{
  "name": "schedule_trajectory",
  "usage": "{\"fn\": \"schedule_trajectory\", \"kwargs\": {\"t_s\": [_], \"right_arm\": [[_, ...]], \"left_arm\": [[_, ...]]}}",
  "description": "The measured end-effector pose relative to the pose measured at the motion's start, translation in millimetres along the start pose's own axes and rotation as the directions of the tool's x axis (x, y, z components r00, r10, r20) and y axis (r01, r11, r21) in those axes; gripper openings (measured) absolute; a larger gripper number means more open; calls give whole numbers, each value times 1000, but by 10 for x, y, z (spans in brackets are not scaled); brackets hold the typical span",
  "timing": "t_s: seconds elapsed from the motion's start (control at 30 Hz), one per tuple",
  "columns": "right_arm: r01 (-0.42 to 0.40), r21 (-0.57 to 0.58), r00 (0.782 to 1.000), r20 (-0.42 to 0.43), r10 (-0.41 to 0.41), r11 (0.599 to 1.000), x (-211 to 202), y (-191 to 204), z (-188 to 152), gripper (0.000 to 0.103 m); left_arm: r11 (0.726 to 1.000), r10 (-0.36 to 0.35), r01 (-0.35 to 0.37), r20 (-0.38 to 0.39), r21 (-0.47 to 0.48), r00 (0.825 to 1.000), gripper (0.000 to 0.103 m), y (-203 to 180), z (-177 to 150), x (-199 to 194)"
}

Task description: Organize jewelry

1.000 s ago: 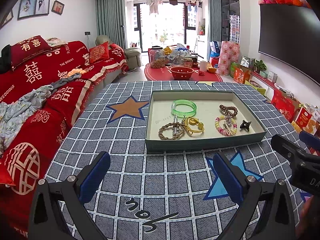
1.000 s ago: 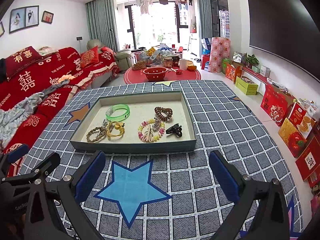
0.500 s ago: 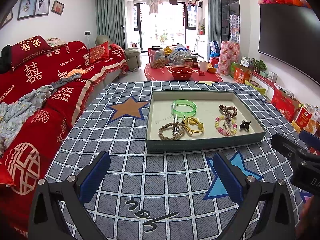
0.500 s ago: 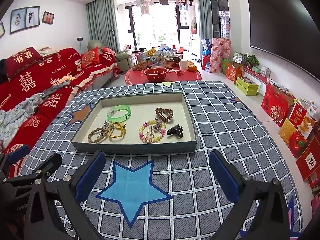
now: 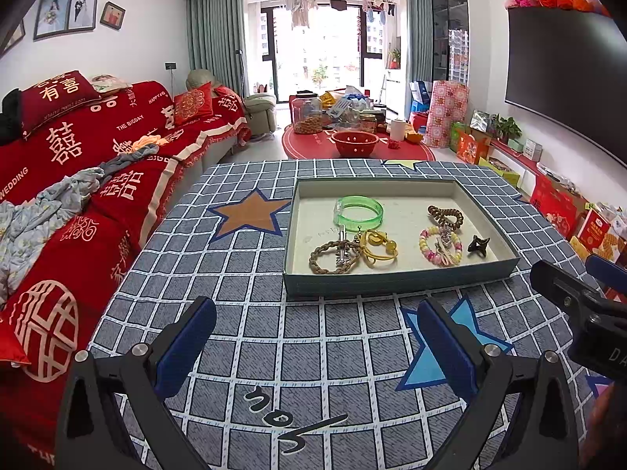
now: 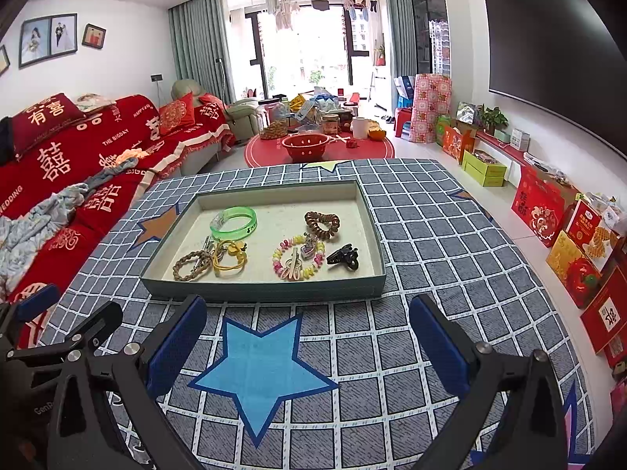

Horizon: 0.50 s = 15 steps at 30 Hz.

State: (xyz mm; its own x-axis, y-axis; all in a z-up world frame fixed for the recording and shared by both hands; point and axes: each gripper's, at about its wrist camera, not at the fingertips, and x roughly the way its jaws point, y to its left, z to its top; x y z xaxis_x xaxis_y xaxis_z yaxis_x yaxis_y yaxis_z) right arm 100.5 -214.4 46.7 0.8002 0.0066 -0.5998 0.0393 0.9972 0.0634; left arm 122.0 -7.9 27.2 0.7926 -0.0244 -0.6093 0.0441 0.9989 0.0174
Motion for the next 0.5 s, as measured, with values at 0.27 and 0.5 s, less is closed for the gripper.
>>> {"fn": "schedule_trajectory", "kwargs": {"t_s": [0.27,0.5], "right_arm": [[-1,2,1000,-1,1,1000,2,-4,-7,103],[-1,2,1000,1,1,1000,2,-6,-10,103]], "left_arm": [[1000,0,0,0,0,1000,103,-2,6,-3],[1000,-2,2,-6,-2,1000,103,0,4,-3]]}}
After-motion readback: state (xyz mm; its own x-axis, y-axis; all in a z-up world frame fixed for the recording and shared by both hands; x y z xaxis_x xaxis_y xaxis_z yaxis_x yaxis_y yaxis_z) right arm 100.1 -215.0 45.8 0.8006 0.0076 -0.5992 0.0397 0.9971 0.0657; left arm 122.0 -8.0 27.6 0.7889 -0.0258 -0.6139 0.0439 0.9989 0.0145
